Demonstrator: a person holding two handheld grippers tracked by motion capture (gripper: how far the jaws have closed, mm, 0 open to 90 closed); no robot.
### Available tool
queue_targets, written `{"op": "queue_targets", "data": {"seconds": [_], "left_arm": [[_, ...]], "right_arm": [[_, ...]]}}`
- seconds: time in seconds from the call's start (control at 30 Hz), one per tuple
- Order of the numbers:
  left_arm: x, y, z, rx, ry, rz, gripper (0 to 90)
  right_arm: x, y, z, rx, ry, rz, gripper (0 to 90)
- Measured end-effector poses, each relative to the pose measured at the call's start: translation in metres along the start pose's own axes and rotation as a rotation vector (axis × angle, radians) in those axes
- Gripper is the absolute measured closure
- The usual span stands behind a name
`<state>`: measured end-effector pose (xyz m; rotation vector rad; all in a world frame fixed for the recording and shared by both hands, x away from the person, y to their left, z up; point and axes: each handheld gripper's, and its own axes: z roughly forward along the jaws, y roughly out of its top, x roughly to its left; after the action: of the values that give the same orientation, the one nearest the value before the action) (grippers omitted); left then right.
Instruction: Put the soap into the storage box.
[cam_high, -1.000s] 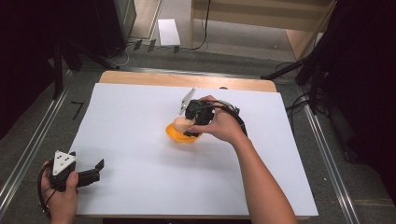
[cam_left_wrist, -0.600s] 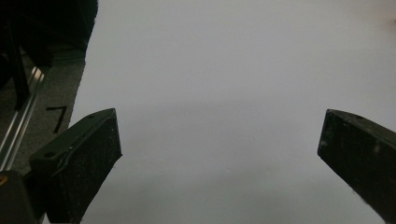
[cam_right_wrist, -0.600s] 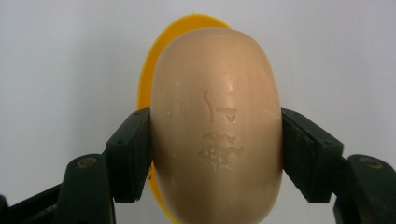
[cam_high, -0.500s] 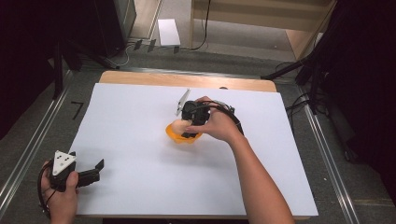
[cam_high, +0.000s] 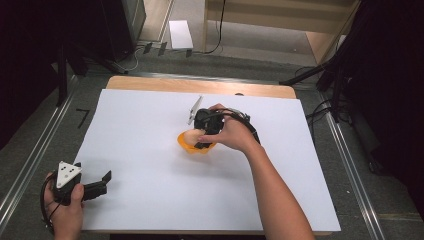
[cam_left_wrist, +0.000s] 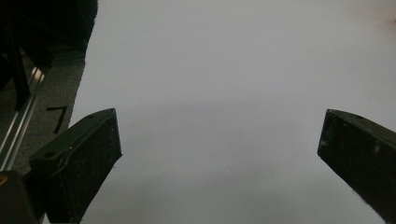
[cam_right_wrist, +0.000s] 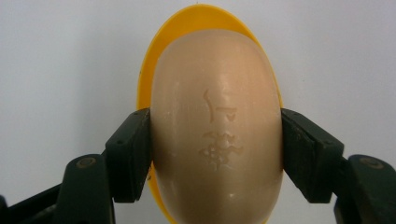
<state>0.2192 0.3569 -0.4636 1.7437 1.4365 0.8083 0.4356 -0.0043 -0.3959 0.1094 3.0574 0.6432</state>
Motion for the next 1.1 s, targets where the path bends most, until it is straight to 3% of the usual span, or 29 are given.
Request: {"op": "queue_targets", "data": {"seconds": [0.23,0.67,1.1], "left_arm": [[0.0,0.0,0.0,0.0,-0.001,0.001,0.0],[0.0,0.0,0.0,0.001,0.0,0.003,0.0],[-0.001,0.0,0.0,0.002,0.004,0.003,0.0]], "right_arm": [[0.001,0.0,-0.001,0.009,-0.004,0.014,31.3],[-0.001,-0.012,-0.02,-0.054,-0.021,0.074,25.1],[0.0,-0.046,-0.031,-0.128,-0.089,0.221,7.8]]}}
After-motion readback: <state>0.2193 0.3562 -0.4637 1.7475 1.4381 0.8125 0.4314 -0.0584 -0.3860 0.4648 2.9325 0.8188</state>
